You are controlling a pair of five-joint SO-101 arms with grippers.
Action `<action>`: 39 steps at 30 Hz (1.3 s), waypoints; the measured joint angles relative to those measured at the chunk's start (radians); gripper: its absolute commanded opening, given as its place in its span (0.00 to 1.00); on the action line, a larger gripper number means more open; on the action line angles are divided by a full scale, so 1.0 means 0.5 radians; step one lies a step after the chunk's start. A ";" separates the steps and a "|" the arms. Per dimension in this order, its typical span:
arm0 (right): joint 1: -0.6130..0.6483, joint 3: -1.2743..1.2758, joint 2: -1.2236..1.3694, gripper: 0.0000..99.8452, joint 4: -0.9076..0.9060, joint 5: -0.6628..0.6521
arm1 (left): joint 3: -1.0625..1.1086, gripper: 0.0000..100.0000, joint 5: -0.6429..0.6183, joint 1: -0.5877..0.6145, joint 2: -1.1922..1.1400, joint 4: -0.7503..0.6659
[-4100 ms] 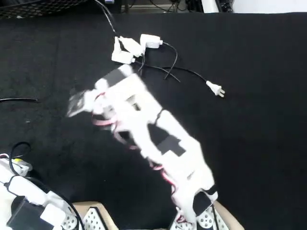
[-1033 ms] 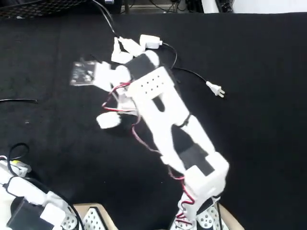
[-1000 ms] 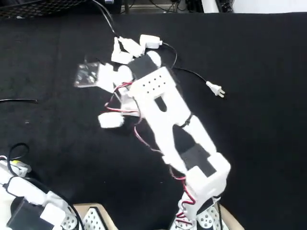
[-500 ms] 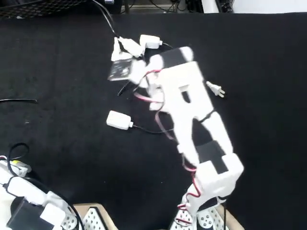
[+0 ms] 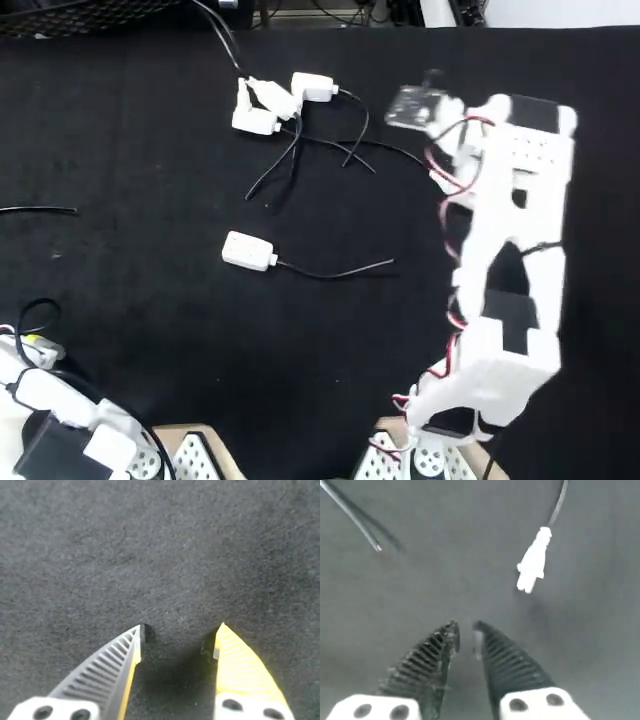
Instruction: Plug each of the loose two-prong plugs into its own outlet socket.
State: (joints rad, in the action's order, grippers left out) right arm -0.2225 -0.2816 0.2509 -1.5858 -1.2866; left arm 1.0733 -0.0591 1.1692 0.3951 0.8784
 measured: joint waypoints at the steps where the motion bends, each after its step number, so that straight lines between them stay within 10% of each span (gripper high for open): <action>1: -0.034 0.000 0.034 0.20 0.003 -0.037 | 0.000 0.24 0.000 0.000 0.000 0.000; 25: -0.034 -2.200 1.939 0.17 -0.301 -0.341 | 0.000 0.24 0.000 0.000 0.000 0.000; 39: 0.006 -2.378 2.173 0.05 -0.301 -0.316 | 0.000 0.24 0.000 0.000 0.000 0.000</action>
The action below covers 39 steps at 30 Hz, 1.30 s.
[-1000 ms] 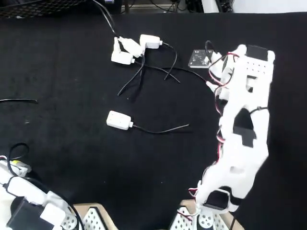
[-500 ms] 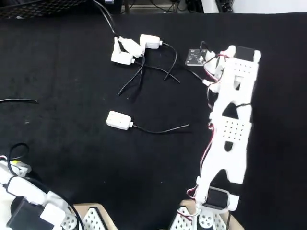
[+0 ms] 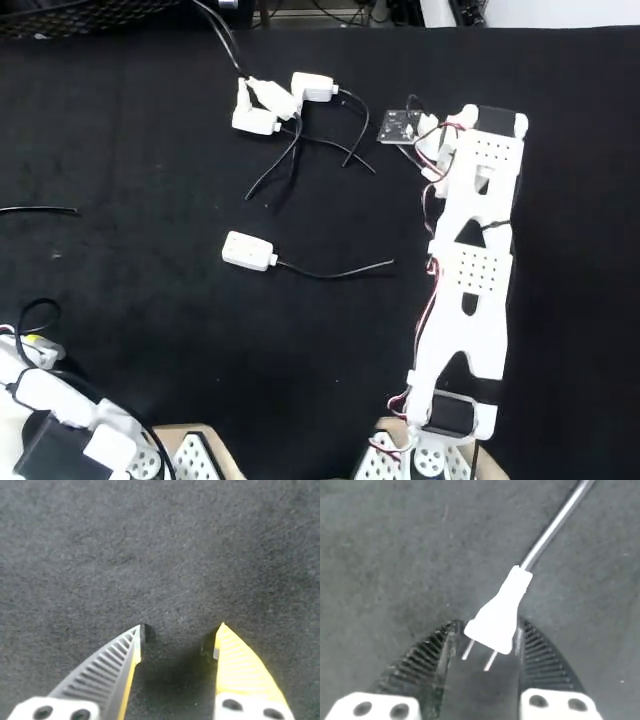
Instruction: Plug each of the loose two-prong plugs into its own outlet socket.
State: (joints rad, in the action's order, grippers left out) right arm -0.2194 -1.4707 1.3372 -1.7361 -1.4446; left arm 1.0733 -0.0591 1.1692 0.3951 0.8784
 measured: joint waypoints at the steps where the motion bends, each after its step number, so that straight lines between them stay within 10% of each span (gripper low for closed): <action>1: 0.006 -0.040 0.021 0.02 0.000 0.000 | 0.000 0.24 0.000 0.000 0.000 0.000; 18: 0.144 -0.015 -0.129 0.01 -0.006 0.209 | 0.000 0.24 0.000 0.000 0.000 0.000; 39: 1.369 1.715 -2.007 0.01 -0.006 0.770 | 0.000 0.23 -0.153 -0.046 0.000 0.000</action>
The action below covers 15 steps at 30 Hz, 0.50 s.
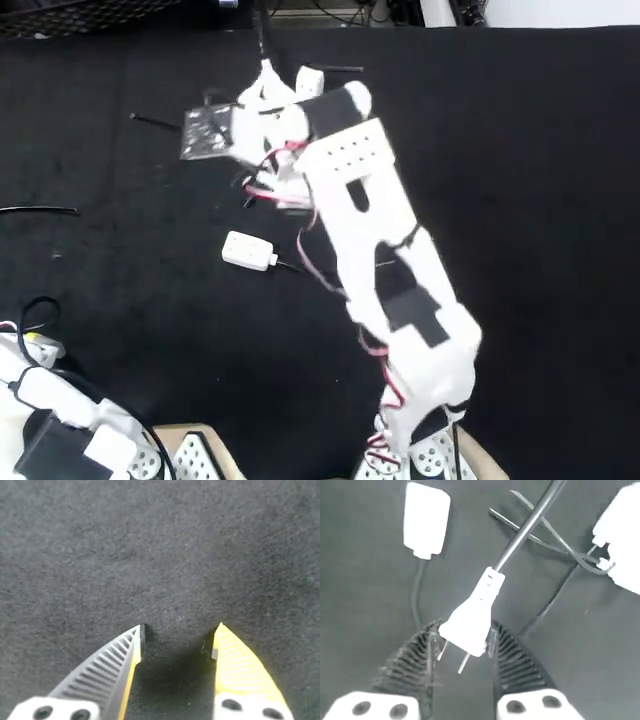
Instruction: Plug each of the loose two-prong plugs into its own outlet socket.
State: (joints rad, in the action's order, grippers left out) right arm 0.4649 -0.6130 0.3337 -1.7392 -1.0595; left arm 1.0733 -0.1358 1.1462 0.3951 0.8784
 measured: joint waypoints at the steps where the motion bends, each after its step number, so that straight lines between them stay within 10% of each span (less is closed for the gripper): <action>1: 0.037 0.052 -0.058 0.01 0.000 0.043 | 0.000 0.23 -0.003 0.000 0.000 0.000; 15: 0.629 0.598 -0.549 0.01 0.000 0.454 | -0.110 0.23 -0.307 -0.454 0.150 0.353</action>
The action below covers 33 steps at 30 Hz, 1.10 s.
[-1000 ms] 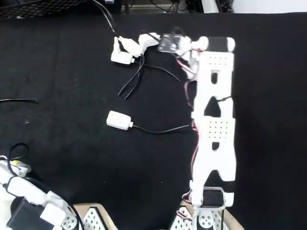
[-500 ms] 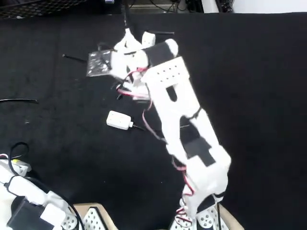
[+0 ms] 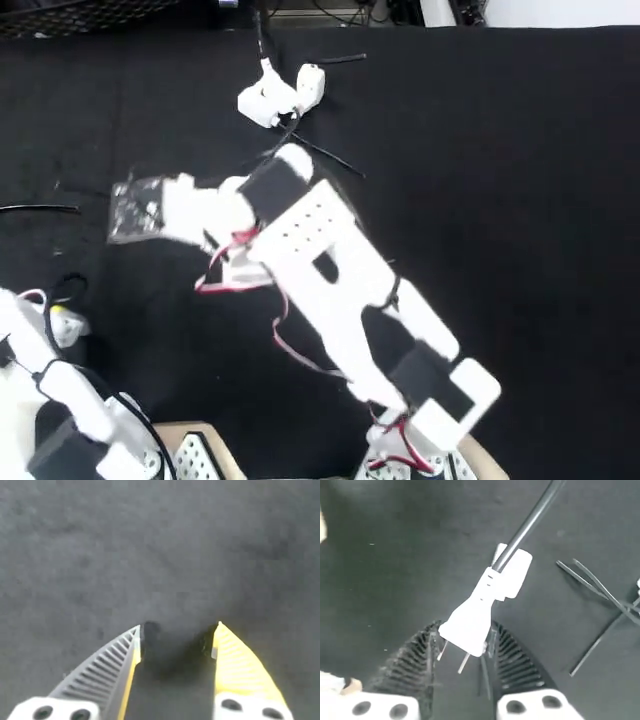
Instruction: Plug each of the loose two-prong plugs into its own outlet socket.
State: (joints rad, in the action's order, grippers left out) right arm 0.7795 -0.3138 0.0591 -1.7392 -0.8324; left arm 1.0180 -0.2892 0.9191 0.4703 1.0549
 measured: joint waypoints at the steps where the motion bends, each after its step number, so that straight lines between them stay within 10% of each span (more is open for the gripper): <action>1: 0.034 0.040 -0.031 0.01 0.000 0.006 | -0.034 0.23 -0.003 -0.028 0.055 0.095; 7: 0.203 0.203 -0.184 0.01 0.000 0.129 | -0.089 0.23 -0.003 -0.423 0.399 0.473; 33: 0.331 0.878 -0.712 0.01 0.199 0.144 | 0.003 0.24 -0.203 -2.148 1.706 0.491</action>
State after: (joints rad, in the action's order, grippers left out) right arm 0.9452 0.1250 -0.2969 -1.6395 -0.7603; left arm 1.0196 -0.3905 -0.1550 1.3234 1.3004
